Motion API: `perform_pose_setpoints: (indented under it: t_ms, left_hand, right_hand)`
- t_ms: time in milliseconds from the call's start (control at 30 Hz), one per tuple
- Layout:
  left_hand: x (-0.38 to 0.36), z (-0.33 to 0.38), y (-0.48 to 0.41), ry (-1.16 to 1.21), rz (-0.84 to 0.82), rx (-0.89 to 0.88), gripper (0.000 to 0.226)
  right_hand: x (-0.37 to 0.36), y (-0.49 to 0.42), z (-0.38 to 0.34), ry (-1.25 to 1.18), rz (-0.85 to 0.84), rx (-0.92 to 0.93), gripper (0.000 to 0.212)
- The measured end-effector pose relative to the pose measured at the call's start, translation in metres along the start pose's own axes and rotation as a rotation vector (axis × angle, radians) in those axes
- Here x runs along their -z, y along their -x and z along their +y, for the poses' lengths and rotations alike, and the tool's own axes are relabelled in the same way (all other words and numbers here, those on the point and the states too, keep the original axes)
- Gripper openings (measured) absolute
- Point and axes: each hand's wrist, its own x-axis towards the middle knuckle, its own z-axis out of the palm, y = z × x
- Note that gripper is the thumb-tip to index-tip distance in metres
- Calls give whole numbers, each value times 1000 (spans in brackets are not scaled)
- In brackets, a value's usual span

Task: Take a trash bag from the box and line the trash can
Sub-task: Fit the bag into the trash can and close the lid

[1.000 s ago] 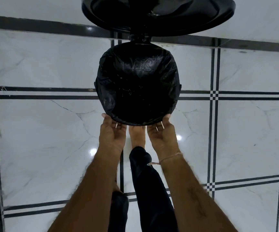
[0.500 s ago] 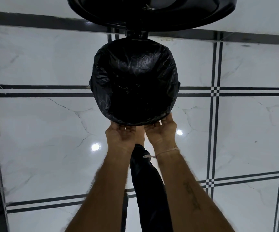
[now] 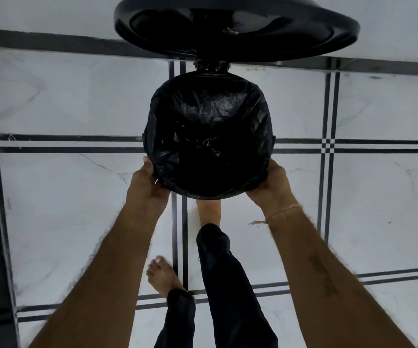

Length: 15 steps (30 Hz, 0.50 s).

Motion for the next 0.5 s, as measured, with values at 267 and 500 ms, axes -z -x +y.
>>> perform_pose_setpoints:
  t_ms: [267,500]
  left_hand:
    - [-6,17,-13,-214,177,-271,32]
    - [-39,29,-23,-264,99,-421,32]
  right_hand:
    - [-28,-6,-23,340,285,441,32]
    - [-41,-32,-55,313,171,373,49]
